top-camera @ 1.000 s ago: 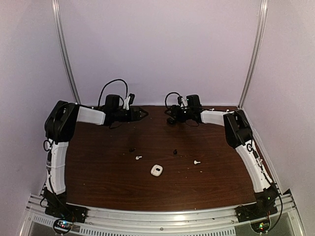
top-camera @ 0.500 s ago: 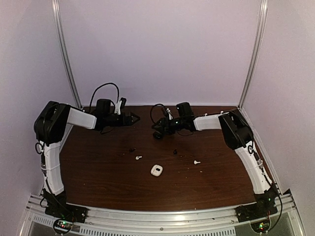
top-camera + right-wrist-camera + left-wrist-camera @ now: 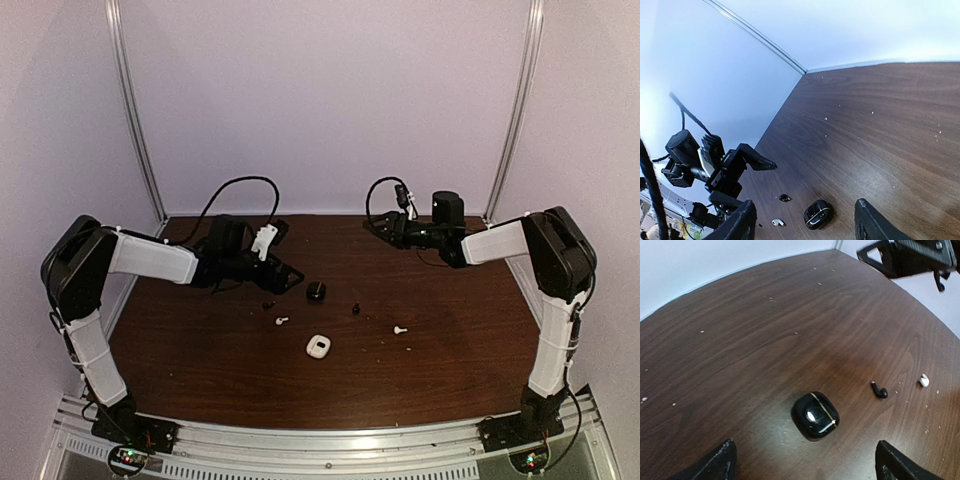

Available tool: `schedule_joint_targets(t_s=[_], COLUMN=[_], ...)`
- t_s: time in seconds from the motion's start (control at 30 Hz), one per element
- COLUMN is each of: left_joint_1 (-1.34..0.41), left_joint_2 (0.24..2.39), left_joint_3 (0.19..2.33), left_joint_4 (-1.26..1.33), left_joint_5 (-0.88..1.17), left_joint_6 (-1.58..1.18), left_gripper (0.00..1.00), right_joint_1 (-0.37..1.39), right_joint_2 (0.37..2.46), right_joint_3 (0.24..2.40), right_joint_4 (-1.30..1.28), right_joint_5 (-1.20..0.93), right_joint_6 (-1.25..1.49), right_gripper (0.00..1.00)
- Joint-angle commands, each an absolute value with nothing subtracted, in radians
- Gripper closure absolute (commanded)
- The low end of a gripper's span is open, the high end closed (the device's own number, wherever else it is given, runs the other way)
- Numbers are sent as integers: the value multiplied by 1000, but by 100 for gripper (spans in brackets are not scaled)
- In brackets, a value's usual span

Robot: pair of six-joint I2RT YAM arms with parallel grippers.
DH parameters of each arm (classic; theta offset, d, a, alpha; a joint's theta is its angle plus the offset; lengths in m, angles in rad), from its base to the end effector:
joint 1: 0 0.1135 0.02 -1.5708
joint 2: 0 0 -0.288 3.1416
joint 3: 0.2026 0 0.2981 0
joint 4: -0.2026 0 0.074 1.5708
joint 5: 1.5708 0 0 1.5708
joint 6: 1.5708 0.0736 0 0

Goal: Insert the wireless bluetooth earbuds into the charging case
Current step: Move the charging case to the center of the board.

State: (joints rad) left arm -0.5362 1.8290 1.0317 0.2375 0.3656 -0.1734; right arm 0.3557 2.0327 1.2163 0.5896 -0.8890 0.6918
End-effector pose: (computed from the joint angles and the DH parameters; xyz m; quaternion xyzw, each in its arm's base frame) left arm 0.3832 -0.2583 0.1491 0.2418 0.8304 -0.3146 0.3913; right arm 0.4576 0.2309 0.1726 -0.1458 0.7414 0.5725 0.3184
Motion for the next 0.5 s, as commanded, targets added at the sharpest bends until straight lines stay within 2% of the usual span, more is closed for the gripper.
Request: schedule_joint_targets(t_s=[0.0,0.27,0.47], left_joint_1=[-563,-565,-560], left_joint_2=[1829,1888,2026], left_joint_3=[1020,1091,1327], left_joint_4=[213,120,-150], left_joint_5=[380,552,622], left_joint_6=[-17,330,548], left_gripper=[2,12,13], right_joint_1=[364,362,362], right_joint_2=[1912,1703,1620], right_joint_3=[1120,943,837], right_joint_4=[620,586,660], right_joint_5=[-840,-817,-858], right_joint_6=[586,442,459], right_gripper=[31,28,27])
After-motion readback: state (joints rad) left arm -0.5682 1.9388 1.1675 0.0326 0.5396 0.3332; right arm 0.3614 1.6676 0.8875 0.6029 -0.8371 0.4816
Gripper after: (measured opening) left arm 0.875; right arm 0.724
